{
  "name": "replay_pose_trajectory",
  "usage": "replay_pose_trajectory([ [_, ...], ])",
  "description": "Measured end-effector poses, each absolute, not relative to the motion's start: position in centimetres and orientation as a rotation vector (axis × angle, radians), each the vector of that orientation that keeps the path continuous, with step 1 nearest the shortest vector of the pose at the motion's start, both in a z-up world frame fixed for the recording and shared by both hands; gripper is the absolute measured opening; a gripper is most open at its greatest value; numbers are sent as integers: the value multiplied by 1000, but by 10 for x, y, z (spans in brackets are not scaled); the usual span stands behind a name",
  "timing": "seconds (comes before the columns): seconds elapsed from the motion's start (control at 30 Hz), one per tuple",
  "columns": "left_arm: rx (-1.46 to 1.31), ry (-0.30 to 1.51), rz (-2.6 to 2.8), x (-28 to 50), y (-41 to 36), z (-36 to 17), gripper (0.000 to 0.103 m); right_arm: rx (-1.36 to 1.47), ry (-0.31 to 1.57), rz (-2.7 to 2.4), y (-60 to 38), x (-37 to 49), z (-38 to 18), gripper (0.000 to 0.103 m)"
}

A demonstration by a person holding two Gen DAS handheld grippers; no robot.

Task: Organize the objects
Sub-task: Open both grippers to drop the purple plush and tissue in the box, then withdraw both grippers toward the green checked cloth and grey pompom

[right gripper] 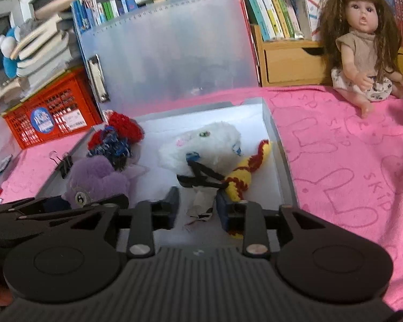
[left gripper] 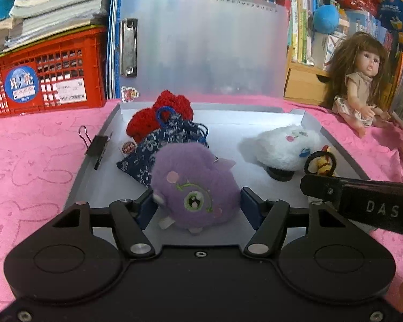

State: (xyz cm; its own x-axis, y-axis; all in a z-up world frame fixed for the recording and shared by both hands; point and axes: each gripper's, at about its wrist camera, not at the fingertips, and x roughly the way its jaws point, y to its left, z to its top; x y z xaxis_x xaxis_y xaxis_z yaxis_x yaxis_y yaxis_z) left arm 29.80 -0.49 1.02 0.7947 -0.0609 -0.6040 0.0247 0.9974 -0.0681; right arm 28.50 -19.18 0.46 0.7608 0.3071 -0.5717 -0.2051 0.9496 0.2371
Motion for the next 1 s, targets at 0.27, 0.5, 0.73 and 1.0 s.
replay_pose_trajectory([
  [0.27,-52,599,-77,276,-1,31,75,190,590,305,-200,269,24,69],
  [0.5,-22,556,-105,249,-1,45,82,213,537,317,-211,246,42,76],
  [0.73,-19,517,-133,219,6,56,84,190,494,339,-215,217,52,80],
  [1.0,9,490,-149,187,15,58,88,129,458,365,-208,186,57,83],
])
